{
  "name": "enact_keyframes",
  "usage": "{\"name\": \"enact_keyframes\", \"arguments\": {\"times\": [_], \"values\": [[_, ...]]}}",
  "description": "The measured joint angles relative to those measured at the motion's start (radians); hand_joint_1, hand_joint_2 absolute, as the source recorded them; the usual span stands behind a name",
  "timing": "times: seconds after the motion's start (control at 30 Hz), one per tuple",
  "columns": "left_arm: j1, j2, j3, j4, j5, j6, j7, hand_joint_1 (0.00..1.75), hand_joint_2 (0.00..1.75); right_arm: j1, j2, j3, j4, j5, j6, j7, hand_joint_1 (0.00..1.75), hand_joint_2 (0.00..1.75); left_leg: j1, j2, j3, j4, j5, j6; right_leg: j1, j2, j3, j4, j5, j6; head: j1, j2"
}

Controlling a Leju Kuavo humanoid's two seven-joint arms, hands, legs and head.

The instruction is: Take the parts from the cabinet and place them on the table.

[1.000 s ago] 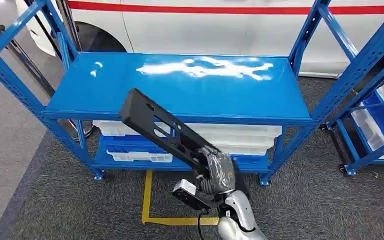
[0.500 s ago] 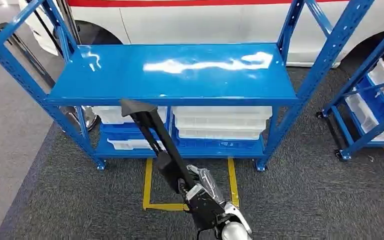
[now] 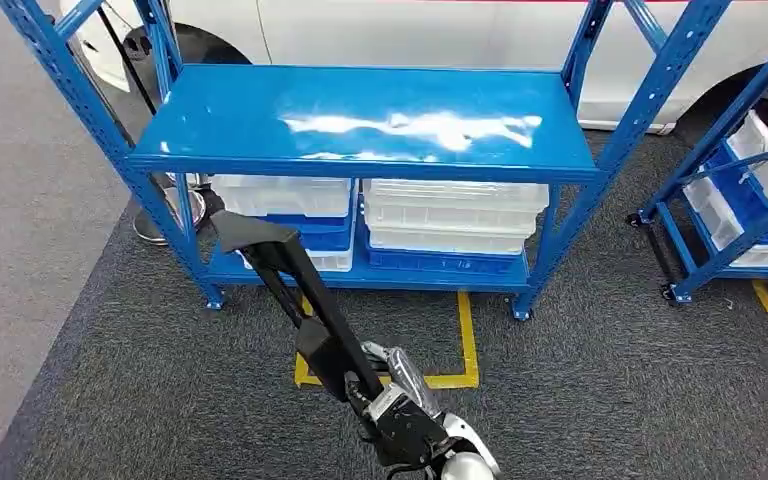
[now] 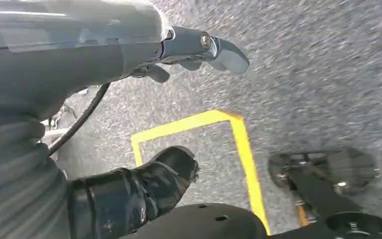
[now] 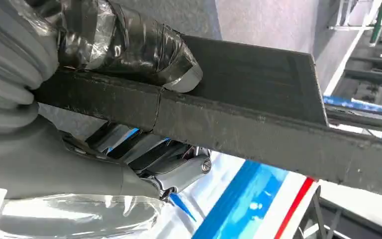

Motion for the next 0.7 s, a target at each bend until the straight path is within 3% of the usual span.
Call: {"name": "enact_keyframes", "arguments": {"times": [0.03, 0.07, 0.13, 0.17, 0.23, 0.27, 0.33, 0.37, 0.4, 0.43, 0.47, 0.5, 0.53, 0.57, 0.6, 0.63, 0.67, 0.7], "values": [[0.0, 0.0, 0.0, 0.0, 0.0, 0.0, 0.0, 0.0, 1.75, 0.0, -0.002, 0.001, 0.0, 0.0, 0.002, -0.002, 1.68, 1.75, -0.001, 0.0, -0.021, 0.002, 0.014, -0.001, -0.002, 0.0, -0.001, 0.06, -0.013, 0.004, 0.0, 0.0], [0.0, 0.0, 0.0, 0.0, 0.0, -0.001, 0.0, 0.0, 1.75, 0.001, -0.004, 0.003, 0.0, 0.0, 0.007, -0.005, 1.68, 1.75, -0.002, 0.0, -0.043, 0.007, 0.027, -0.003, -0.004, 0.0, 0.01, 0.085, 0.017, 0.005, 0.0, 0.0], [0.0, 0.0, 0.0, 0.0, -0.001, -0.001, 0.0, 0.0, 1.75, 0.003, -0.009, 0.006, -0.004, 0.002, 0.01, -0.014, 1.68, 1.75, -0.002, 0.001, -0.085, 0.019, 0.048, -0.009, -0.006, 0.0, 0.078, 0.036, 0.096, 0.004, -0.001, 0.0], [0.0, 0.0, 0.0, 0.0, -0.002, -0.002, 0.0, 0.0, 1.75, 0.005, -0.011, 0.006, -0.01, 0.003, 0.011, -0.018, 1.68, 1.75, -0.002, 0.0, -0.103, 0.028, 0.058, -0.012, -0.007, 0.0, 0.141, -0.036, 0.107, 0.001, 0.0, 0.0], [-0.001, 0.0, 0.0, 0.0, -0.002, -0.003, 0.001, 0.0, 1.75, 0.005, -0.012, 0.008, -0.027, 0.003, 0.013, -0.023, 1.68, 1.75, -0.005, -0.001, -0.125, 0.043, 0.072, -0.024, 0.002, 0.002, 0.262, -0.218, 0.03, -0.009, -0.001, 0.0], [-0.001, 0.0, 0.0, 0.0, -0.003, -0.003, 0.001, 0.0, 1.75, 0.004, -0.012, 0.009, -0.033, 0.004, 0.014, -0.025, 1.68, 1.75, -0.004, 0.0, -0.126, 0.038, 0.084, -0.032, 0.005, 0.002, 0.259, -0.224, 0.026, -0.016, -0.002, 0.0], [-0.001, 0.0, 0.0, 0.0, -0.003, -0.003, 0.001, 0.0, 1.75, 0.005, -0.014, 0.011, -0.035, 0.003, 0.018, -0.031, 1.68, 1.75, 0.002, -0.001, -0.128, 0.03, 0.104, -0.044, 0.014, 0.002, 0.246, -0.227, 0.041, -0.027, -0.002, 0.0], [0.002, 0.001, 0.0, 0.0, -0.004, -0.004, 0.001, 0.0, 1.75, 0.009, -0.017, 0.013, -0.037, 0.004, 0.021, -0.034, 1.68, 1.75, 0.001, -0.005, -0.132, 0.03, 0.112, -0.051, 0.005, 0.0, 0.235, -0.238, 0.057, -0.039, 0.0, 0.0], [0.0, 0.001, 0.0, 0.0, -0.004, -0.004, 0.002, 0.0, 1.75, 0.01, -0.019, 0.015, -0.041, 0.004, 0.028, -0.037, 1.68, 1.75, 0.007, -0.009, -0.143, 0.044, 0.077, -0.056, 0.003, -0.006, 0.228, -0.238, 0.07, -0.047, -0.001, 0.0], [0.002, 0.001, 0.0, 0.0, -0.005, -0.005, 0.003, 0.0, 1.75, 0.012, -0.019, 0.016, -0.043, 0.004, 0.029, -0.038, 1.68, 1.75, 0.006, -0.01, -0.161, 0.091, 0.003, -0.059, 0.003, -0.005, 0.214, -0.238, 0.082, -0.055, -0.002, 0.0], [0.003, 0.001, 0.0, 0.0, -0.005, -0.006, 0.006, 0.0, 1.75, 0.014, -0.019, 0.019, -0.047, 0.005, 0.032, -0.04, 1.68, 1.75, 0.007, -0.01, -0.171, 0.142, -0.051, -0.061, 0.003, -0.005, 0.203, -0.237, 0.092, -0.058, -0.003, 0.0], [0.003, 0.001, 0.0, 0.0, -0.006, -0.008, 0.006, 0.0, 1.75, 0.015, -0.02, 0.025, -0.054, 0.006, 0.035, -0.045, 1.68, 1.75, 0.007, -0.01, -0.189, 0.234, -0.113, -0.064, 0.005, -0.004, 0.187, -0.235, 0.106, -0.058, -0.003, 0.0], [0.001, 0.001, 0.0, 0.0, -0.008, -0.01, 0.007, 0.0, 1.75, 0.016, -0.021, 0.027, -0.058, 0.006, 0.037, -0.047, 1.68, 1.75, 0.007, -0.01, -0.201, 0.308, -0.14, -0.066, 0.008, -0.005, 0.17, -0.233, 0.117, -0.058, -0.003, 0.0], [0.0, 0.001, 0.0, 0.0, -0.009, -0.011, 0.007, 0.0, 1.75, 0.016, -0.022, 0.03, -0.059, 0.007, 0.038, -0.048, 1.68, 1.75, 0.007, -0.01, -0.197, 0.348, -0.133, -0.066, 0.009, -0.006, 0.152, -0.229, 0.127, -0.057, -0.003, 0.0], [-0.001, 0.001, 0.0, 0.0, -0.011, -0.013, 0.008, 0.0, 1.75, 0.018, -0.024, 0.032, -0.06, 0.008, 0.039, -0.048, 1.68, 1.75, 0.007, -0.01, -0.173, 0.34, -0.101, -0.064, 0.01, -0.008, 0.135, -0.224, 0.136, -0.056, -0.003, 0.0], [-0.001, 0.001, 0.0, 0.0, -0.012, -0.013, 0.008, 0.0, 1.75, 0.02, -0.026, 0.032, -0.063, 0.009, 0.039, -0.048, 1.68, 1.75, 0.007, -0.01, -0.132, 0.295, -0.065, -0.062, 0.01, -0.008, 0.12, -0.221, 0.144, -0.055, -0.003, 0.0], [-0.001, 0.002, 0.0, 0.0, -0.013, -0.013, 0.009, 0.0, 1.75, 0.021, -0.029, 0.033, -0.067, 0.008, 0.04, -0.048, 1.68, 1.75, 0.007, -0.01, -0.072, 0.218, -0.034, -0.058, 0.01, -0.007, 0.107, -0.217, 0.153, -0.053, -0.003, 0.0], [-0.001, 0.002, 0.0, 0.0, -0.014, -0.014, 0.009, 0.0, 1.75, 0.022, -0.029, 0.035, -0.072, 0.009, 0.041, -0.048, 1.68, 1.75, 0.007, -0.012, -0.004, 0.124, -0.026, -0.053, 0.01, -0.005, 0.097, -0.213, 0.161, -0.05, -0.003, 0.0]]}}
